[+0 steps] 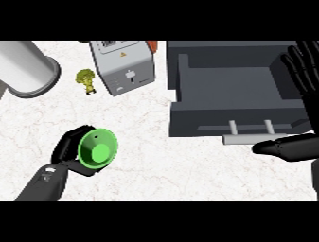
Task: Pick up the cup, place it into the drawer and close the drawer
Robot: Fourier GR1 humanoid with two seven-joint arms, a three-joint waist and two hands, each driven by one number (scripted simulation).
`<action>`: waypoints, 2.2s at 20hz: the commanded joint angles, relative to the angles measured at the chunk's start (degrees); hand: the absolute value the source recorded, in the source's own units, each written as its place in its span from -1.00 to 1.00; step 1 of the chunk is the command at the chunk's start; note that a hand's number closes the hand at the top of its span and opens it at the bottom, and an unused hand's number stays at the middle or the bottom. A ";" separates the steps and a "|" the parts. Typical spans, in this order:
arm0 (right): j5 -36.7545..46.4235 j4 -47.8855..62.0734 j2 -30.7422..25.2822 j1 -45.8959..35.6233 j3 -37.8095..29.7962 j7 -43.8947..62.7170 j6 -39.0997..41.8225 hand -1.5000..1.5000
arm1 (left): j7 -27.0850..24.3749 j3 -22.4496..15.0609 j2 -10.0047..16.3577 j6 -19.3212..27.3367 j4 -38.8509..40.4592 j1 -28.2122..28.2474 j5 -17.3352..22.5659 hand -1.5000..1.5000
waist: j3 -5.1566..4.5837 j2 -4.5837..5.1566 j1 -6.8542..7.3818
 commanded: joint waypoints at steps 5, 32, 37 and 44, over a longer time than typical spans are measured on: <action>-1.29 0.59 -1.58 0.71 -2.08 -0.88 1.35 -1.00 | -8.33 11.84 -3.38 11.15 -1.50 -0.12 9.98 1.00 | 0.04 0.00 0.32; 1.78 2.08 0.13 0.71 -1.37 -1.24 -0.95 -1.00 | 39.31 -6.86 -11.69 26.66 -30.94 -32.68 15.53 1.00 | 0.30 -0.88 0.65; 1.50 1.69 -0.28 -0.71 -1.52 -0.53 -0.94 -1.00 | 43.31 -8.07 -11.71 33.43 -20.79 -43.42 17.07 1.00 | 0.29 -0.26 -0.75; 0.77 0.58 -0.14 -1.80 -0.28 0.28 -0.09 -1.00 | 45.99 -14.64 -11.72 38.44 -6.85 -49.43 21.40 1.00 | 0.33 0.35 -3.06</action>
